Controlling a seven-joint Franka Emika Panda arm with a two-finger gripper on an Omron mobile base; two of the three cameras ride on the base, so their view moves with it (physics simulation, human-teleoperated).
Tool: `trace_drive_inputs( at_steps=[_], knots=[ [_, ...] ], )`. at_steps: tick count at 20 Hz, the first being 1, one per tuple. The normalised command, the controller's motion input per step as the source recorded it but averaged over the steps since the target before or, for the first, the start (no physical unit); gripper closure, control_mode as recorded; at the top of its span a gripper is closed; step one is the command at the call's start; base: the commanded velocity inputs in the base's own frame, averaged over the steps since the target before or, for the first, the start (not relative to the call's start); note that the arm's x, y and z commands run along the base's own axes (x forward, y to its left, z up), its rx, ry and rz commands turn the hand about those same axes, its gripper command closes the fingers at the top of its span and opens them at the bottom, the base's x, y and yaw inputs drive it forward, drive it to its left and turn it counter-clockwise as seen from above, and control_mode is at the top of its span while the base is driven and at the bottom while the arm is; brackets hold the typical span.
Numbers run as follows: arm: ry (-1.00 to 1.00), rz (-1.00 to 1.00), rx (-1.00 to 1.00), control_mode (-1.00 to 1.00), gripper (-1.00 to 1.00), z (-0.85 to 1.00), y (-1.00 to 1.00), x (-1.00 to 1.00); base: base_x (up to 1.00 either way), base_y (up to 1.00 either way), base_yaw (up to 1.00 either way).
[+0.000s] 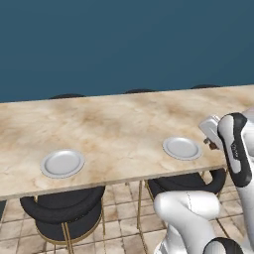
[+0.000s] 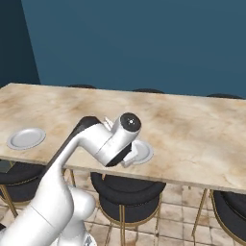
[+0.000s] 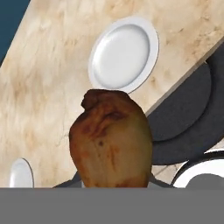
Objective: Take the chicken drumsticks from the pan and place one on each plate on the dining counter.
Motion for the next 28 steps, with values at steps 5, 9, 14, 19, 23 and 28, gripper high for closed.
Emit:
trace_drive_inputs(
  at_steps=[5, 9, 14, 19, 23, 28],
  knots=[
    [0.19, 0.04, -0.05, -1.00, 1.00, -0.54, -0.01, 0.75, 0.00, 0.00, 0.00],
    [0.06, 0.00, -0.05, -1.00, 1.00, -0.60, 0.00, 0.65, 0.00, 0.00, 0.00],
    [0.00, 0.03, -0.02, -1.00, 1.00, -0.76, -0.14, 0.67, 0.00, 0.00, 0.00],
    [0.01, 0.04, -0.02, -1.00, 1.00, -0.78, -0.20, 0.77, 0.00, 0.00, 0.00],
    [0.04, 0.05, 0.00, -1.00, 1.00, -0.68, -0.29, 0.90, 0.00, 0.00, 0.00],
    [0.03, 0.07, 0.00, -1.00, 1.00, -0.52, -0.41, 0.90, 0.00, 0.00, 0.00]
  ],
)
